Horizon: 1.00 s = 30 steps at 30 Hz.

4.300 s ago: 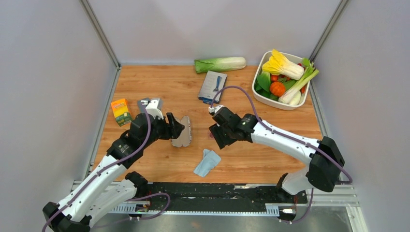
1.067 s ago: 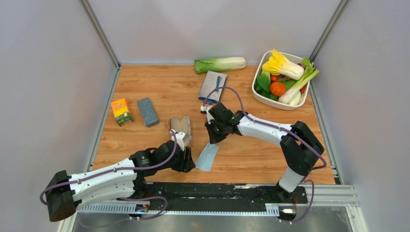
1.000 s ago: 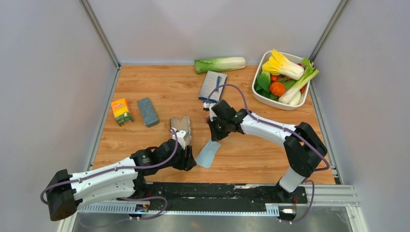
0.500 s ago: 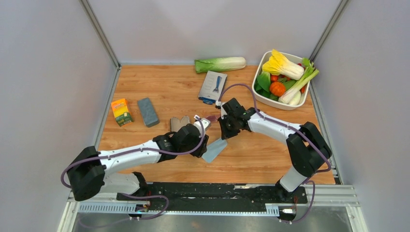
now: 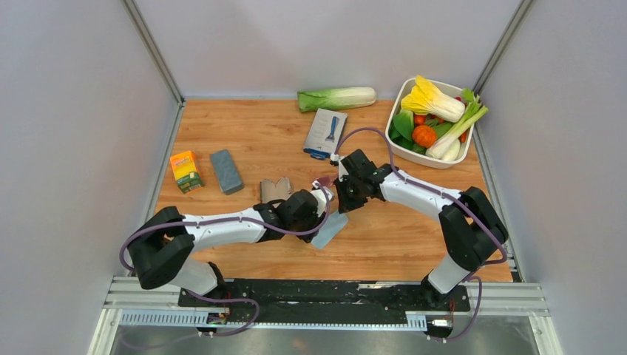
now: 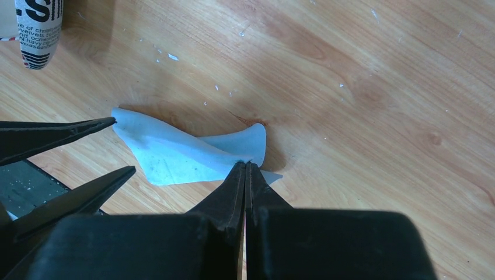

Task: Organize the sunglasses
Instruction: Fold the glasses cleaning cloth at the center of the board.

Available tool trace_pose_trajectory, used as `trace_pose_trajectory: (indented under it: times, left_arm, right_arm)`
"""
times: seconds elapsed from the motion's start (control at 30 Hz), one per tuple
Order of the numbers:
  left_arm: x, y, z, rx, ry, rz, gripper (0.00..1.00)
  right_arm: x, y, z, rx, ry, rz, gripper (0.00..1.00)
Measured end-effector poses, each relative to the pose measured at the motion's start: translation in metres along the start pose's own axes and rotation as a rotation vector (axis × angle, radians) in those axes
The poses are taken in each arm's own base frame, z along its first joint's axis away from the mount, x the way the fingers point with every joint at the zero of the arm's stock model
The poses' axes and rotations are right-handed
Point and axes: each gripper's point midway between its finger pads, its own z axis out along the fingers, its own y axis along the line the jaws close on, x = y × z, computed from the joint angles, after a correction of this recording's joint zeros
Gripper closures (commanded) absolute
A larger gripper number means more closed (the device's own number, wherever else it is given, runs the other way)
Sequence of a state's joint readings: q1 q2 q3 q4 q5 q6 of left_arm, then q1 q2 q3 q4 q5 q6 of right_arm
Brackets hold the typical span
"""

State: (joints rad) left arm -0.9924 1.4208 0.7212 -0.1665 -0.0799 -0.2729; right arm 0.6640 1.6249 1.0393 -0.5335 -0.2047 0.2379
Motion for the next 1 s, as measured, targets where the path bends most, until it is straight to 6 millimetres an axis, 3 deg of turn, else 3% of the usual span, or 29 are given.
trace_pose_trajectory:
  times: [0.1, 0.2, 0.53, 0.77, 0.83, 0.9, 1.0]
  left_arm:
    - [0.005, 0.003, 0.004, -0.008, 0.02, -0.003, 0.53]
    - [0.006, 0.005, 0.006, -0.009, 0.024, -0.006, 0.64]
    - [0.008, 0.002, 0.009, 0.022, 0.044, -0.01, 0.67]
    - [0.015, 0.003, 0.014, 0.023, 0.071, -0.014, 1.0]
    - [0.017, 0.004, 0.015, 0.022, 0.077, -0.017, 1.0]
    - [0.017, 0.005, 0.015, 0.02, 0.078, -0.018, 1.0]
    - [0.015, 0.005, 0.014, 0.019, 0.08, -0.017, 1.0]
  right_arm:
    - [0.0, 0.001, 0.0, -0.006, 0.002, 0.0, 0.99]
    - [0.0, 0.001, 0.0, -0.007, 0.001, 0.002, 0.99]
    - [0.0, 0.001, 0.0, -0.012, 0.003, 0.004, 0.99]
    - [0.0, 0.001, 0.0, -0.012, 0.002, 0.005, 0.99]
    - [0.0, 0.001, 0.0, -0.012, 0.002, 0.005, 0.99]
    - [0.0, 0.0, -0.001, -0.012, 0.002, 0.006, 0.96]
    - [0.0, 0.0, 0.0, -0.011, 0.003, 0.005, 0.8]
